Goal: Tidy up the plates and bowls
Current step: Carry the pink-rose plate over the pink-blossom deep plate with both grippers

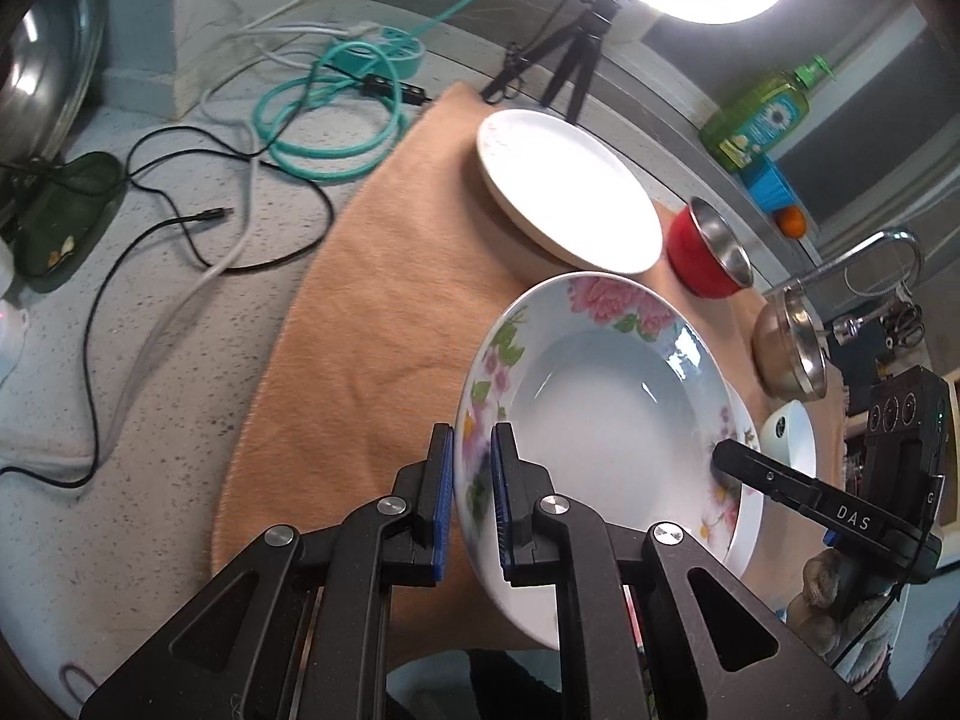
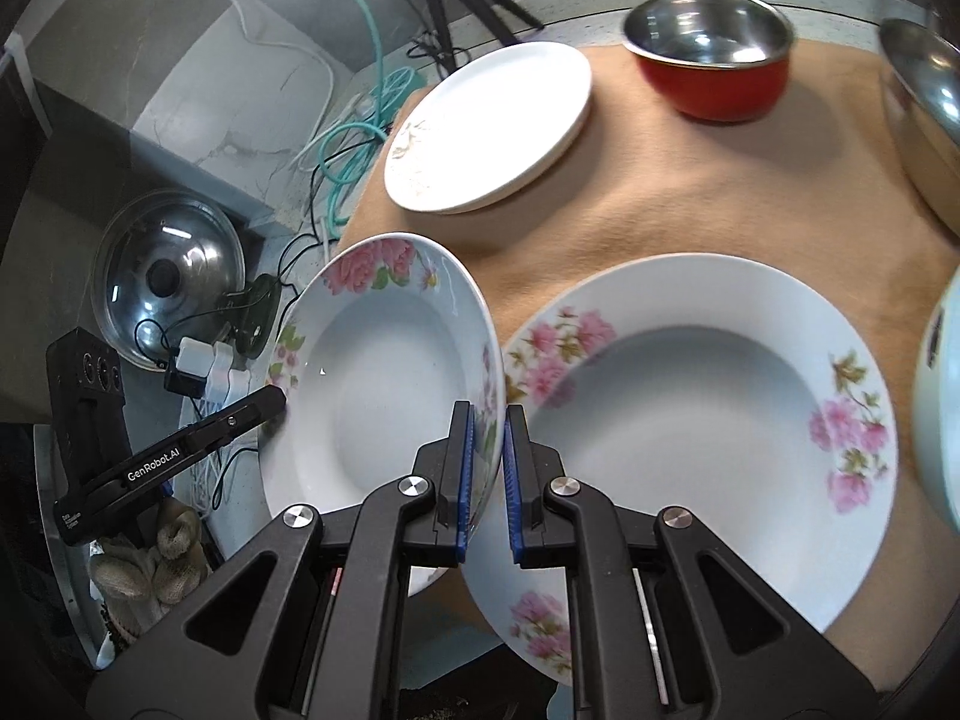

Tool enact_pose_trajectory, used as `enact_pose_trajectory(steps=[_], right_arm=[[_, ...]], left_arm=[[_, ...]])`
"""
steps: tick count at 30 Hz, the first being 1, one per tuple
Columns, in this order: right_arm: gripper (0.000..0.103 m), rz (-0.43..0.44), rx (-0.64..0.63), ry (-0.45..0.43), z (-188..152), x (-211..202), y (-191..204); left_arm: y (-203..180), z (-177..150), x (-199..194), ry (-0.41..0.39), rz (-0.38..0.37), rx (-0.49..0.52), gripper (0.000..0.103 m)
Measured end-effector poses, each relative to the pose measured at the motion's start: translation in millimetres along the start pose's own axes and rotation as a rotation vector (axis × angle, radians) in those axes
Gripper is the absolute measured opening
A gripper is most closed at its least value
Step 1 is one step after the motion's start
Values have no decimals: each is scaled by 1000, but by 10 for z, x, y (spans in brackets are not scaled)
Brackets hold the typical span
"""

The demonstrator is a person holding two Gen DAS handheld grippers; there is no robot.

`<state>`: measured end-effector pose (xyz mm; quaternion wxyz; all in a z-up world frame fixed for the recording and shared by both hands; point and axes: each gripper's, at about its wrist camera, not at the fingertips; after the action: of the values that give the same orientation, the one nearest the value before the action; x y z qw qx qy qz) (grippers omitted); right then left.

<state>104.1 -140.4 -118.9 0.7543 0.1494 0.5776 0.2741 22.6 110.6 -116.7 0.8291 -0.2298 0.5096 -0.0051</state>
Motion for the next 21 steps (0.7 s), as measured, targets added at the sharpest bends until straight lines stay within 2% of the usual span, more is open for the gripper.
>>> enact_pose_trajectory(steps=[15, 21], right_arm=[[9, -68, 150, -60, -322, -498, -655], [9, -93, 187, -63, -423, -584, -848]], left_arm=[[-636, -141, 343, 91, -64, 150, 10], [-809, -198, 466, 121, -67, 194, 10]])
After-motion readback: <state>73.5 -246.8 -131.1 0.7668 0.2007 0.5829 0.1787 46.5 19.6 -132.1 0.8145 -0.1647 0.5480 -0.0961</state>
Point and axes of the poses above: each gripper's, at about its wrist camera, not at the fingertips, and x roughly the way its jaws point, y to its left, z to its top, and after that the axes turned 2 degrees about -y, right-handed
